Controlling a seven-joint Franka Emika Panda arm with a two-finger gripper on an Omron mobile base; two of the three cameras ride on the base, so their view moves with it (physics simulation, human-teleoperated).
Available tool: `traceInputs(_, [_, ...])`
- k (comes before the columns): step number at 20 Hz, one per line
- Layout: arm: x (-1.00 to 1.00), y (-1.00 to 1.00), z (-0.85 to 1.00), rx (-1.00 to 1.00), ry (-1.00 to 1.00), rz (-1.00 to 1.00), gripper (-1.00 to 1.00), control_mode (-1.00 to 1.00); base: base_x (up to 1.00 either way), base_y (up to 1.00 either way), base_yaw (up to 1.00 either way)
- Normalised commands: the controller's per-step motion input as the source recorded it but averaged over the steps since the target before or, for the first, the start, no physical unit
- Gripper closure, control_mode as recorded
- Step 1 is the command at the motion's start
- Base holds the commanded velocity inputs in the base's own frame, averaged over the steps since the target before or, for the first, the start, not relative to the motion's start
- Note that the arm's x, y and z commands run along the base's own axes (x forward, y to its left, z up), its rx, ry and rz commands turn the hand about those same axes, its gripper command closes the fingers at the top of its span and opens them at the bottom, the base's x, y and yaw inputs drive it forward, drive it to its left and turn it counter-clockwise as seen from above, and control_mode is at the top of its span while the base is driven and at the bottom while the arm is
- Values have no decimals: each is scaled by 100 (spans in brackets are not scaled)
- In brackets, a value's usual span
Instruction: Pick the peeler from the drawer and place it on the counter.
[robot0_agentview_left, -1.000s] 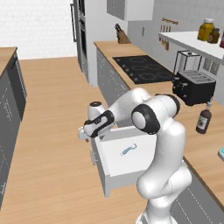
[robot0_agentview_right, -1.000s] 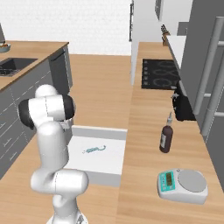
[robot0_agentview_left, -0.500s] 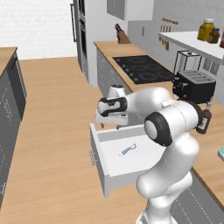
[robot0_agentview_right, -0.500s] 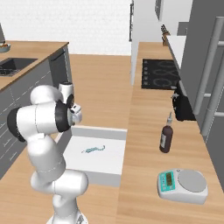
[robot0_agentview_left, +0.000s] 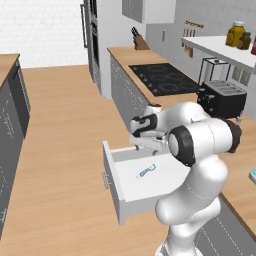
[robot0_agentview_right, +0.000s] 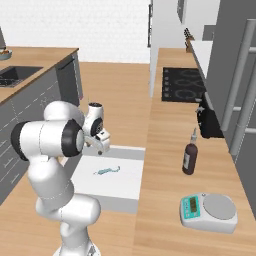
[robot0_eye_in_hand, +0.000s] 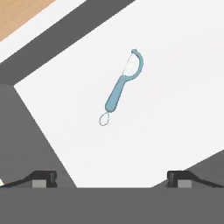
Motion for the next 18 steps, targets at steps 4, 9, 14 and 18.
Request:
traceInputs(4, [42,-5,-95,0,-10,0,-100,-100,0,0,0])
traceInputs(9, [-1,0,-75,-1,-8,-2,-100,-100,0,0,0])
traceInputs(14, [-10,-22,-35,0,0,-3,-100,-100,0,0,0])
traceInputs(18, [9,-13,-18,-3,0,-3,-100,-100,0,0,0])
